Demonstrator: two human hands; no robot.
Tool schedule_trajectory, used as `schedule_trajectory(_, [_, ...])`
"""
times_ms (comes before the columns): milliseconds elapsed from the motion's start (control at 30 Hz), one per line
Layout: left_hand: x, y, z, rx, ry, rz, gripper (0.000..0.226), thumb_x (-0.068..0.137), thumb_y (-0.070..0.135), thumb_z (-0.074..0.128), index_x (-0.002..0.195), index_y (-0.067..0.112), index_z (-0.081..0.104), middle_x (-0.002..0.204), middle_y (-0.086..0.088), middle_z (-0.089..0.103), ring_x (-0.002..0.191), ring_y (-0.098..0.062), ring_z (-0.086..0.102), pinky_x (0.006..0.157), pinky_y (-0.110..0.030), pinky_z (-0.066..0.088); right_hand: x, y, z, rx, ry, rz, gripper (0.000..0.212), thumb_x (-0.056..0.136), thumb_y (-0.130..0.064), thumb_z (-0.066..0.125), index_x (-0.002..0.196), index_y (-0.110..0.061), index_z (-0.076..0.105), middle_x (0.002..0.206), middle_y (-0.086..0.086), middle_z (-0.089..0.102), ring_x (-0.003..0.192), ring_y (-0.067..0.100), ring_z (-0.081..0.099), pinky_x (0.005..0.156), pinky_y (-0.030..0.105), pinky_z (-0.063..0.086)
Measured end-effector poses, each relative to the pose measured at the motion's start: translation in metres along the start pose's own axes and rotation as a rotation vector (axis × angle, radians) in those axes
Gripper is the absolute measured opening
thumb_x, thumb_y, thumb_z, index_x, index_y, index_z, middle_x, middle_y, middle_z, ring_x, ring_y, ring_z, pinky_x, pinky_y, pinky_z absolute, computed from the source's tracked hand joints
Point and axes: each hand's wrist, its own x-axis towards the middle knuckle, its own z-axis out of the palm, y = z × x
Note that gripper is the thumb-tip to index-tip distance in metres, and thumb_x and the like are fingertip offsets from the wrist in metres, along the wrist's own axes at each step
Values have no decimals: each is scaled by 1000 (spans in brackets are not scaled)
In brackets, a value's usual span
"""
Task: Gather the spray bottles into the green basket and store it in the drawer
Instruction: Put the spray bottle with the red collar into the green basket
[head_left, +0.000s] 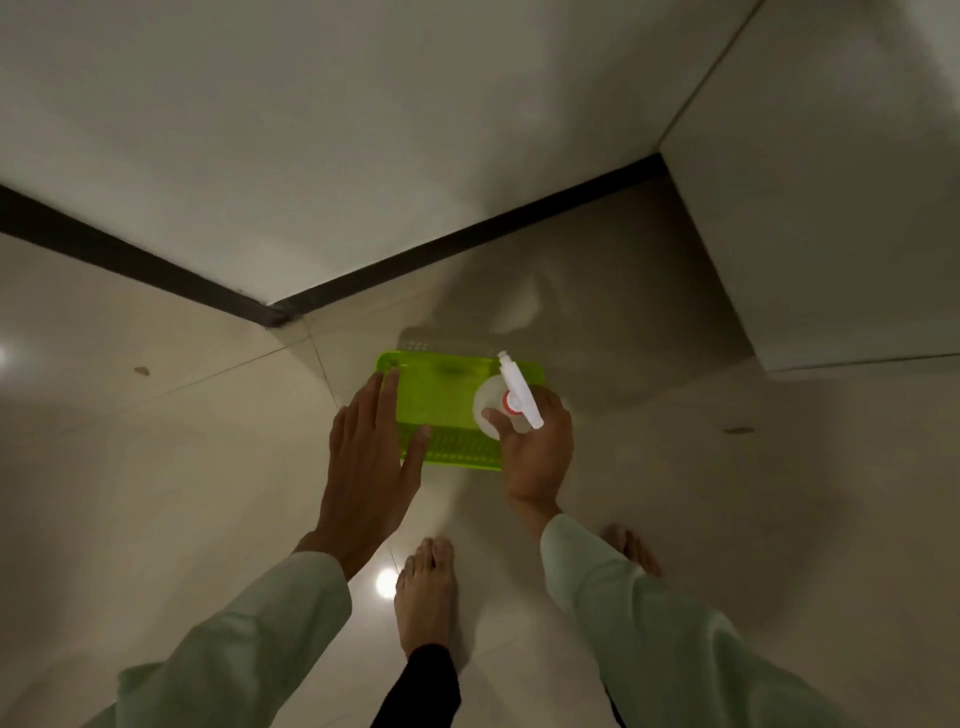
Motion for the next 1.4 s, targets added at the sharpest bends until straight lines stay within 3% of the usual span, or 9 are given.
schedule_trajectory(100, [22, -24, 21, 38, -13, 30, 65, 98, 47, 36, 152, 14, 22, 156, -11, 33, 141, -29, 34, 117, -45, 28, 8, 29, 32, -98, 22, -12, 38, 72, -38, 86, 100, -26, 65, 108, 0, 69, 96, 27, 60, 78, 35, 48])
schedule_trajectory(200, [37, -40, 36, 66, -39, 36, 65, 98, 46, 38, 152, 12, 24, 155, -13, 34, 140, -30, 36, 116, -45, 29, 17, 49, 47, -176, 40, 11, 43, 75, -42, 82, 106, -14, 71, 112, 3, 67, 99, 28, 58, 82, 39, 48])
schedule_trajectory(500, [62, -36, 49, 56, -94, 14, 66, 99, 42, 44, 153, 10, 22, 159, -14, 28, 145, -32, 30, 118, -50, 27, 32, 60, 46, -205, 7, 15, 41, 77, -28, 84, 112, -12, 70, 110, 6, 64, 98, 29, 59, 81, 43, 51])
schedule_trajectory(833, [61, -21, 48, 52, -104, 46, 66, 99, 43, 42, 154, 14, 19, 160, -12, 26, 147, -30, 26, 120, -49, 24, 25, 54, 43, -177, 14, 36, 36, 81, -22, 82, 112, -9, 69, 105, 10, 62, 92, 32, 63, 75, 38, 50])
schedule_trajectory(933, [54, -17, 44, 57, -98, 63, 65, 99, 41, 43, 154, 13, 21, 159, -13, 29, 145, -32, 29, 118, -49, 26, 19, 54, 36, -163, -29, 67, 47, 78, -18, 84, 120, -8, 64, 111, 10, 61, 97, 33, 63, 79, 40, 52])
schedule_trajectory(1100, [36, 5, 17, 84, -103, 102, 63, 100, 42, 41, 153, 12, 23, 157, -14, 32, 143, -33, 33, 116, -50, 29, 6, 42, -8, -87, -122, 85, 65, 74, -8, 81, 133, -10, 56, 127, 6, 54, 112, 29, 59, 91, 50, 54])
schedule_trajectory(1267, [3, 80, -40, 79, -140, 170, 64, 100, 42, 40, 153, 13, 20, 158, -13, 28, 144, -33, 29, 118, -48, 26, -6, -18, -107, -51, -70, 102, 70, 83, -20, 78, 144, -10, 47, 143, 10, 49, 126, 31, 54, 99, 52, 50])
schedule_trajectory(1400, [-14, 170, -94, 61, -143, 293, 63, 100, 44, 38, 153, 16, 19, 159, -10, 26, 144, -30, 29, 118, -44, 26, -1, -82, -208, -16, 31, 90, 68, 84, -17, 75, 146, -11, 47, 148, 9, 48, 129, 29, 53, 100, 50, 50])
